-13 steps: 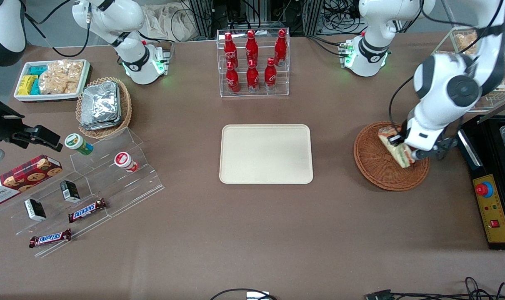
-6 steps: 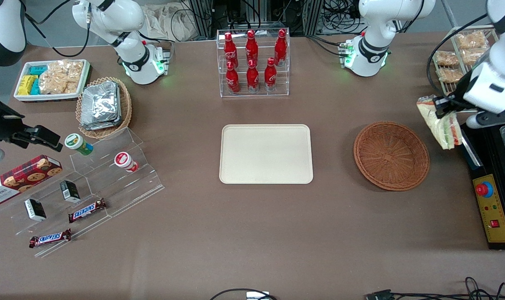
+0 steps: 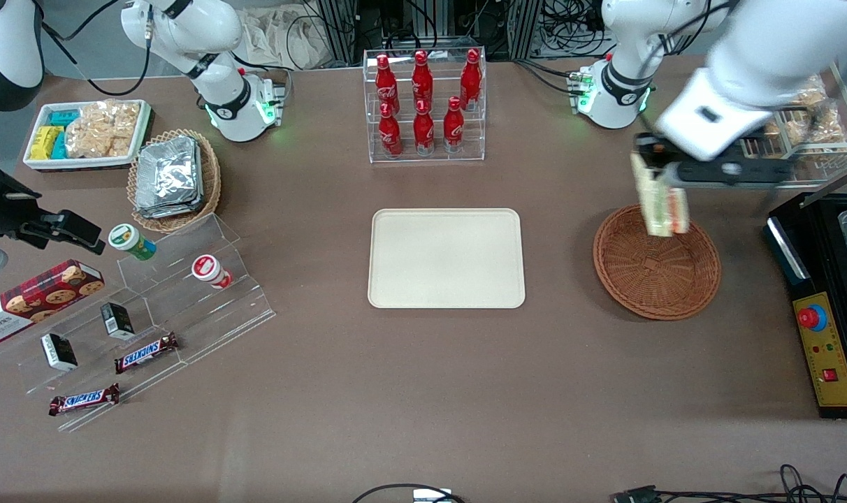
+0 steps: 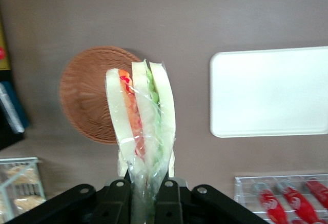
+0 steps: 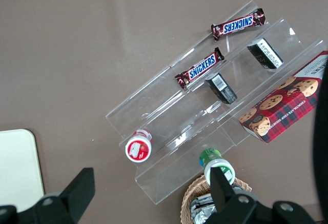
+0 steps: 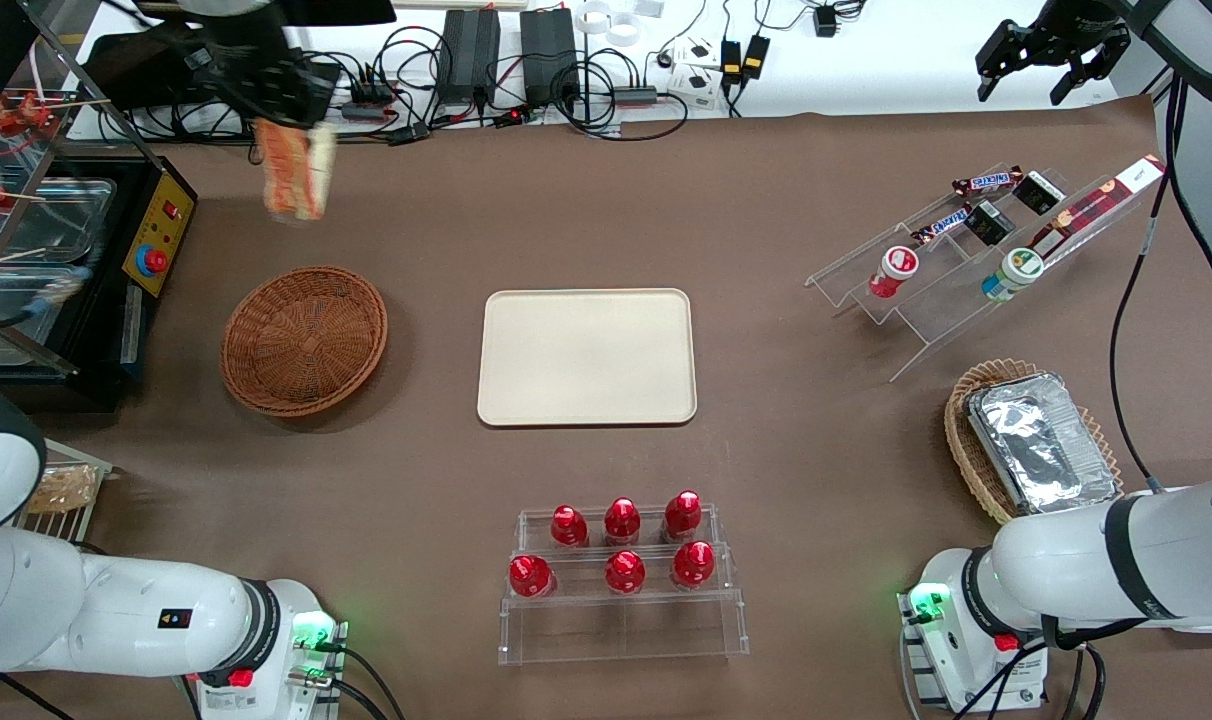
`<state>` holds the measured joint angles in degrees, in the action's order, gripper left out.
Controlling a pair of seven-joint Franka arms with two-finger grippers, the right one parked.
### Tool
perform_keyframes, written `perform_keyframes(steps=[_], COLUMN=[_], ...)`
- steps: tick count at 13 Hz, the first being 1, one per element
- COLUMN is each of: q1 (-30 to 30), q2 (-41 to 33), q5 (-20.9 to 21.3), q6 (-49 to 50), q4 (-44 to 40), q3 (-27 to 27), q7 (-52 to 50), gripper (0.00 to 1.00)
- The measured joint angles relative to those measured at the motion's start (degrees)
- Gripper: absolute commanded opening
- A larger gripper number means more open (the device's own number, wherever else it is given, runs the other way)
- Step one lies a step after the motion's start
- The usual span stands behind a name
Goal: Place sandwich from basket to tray
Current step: 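Carry the sandwich over the cream tray and lower it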
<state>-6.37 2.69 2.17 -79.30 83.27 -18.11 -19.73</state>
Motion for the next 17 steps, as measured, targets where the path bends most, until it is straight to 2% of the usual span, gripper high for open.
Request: perform_keyframes(steps=[3,5,8,11,14,17], q1=[-0.4,-0.64,-0.83,-0.92,-0.8,-0.68], q2=[5.6,8.99,12.51,14.45,17.34,21.07], q5=[0.15,0.75,4.57,6.49,14.27,19.03], q6=[-0.02,-0.17,-5.52,-20.99,-34.15,-45.23], q4=[-3.54,-4.6,-0.54,11.85,22.95,28.91], q3=[-12.77,-17.62,-19.23,-19.33,-19.23,-18.52], q7=[-14.04,-19.41,-20.44,-21.07,-21.25,-21.6], gripper=[0.0,0.0,0.0,0.0,0.0,0.0])
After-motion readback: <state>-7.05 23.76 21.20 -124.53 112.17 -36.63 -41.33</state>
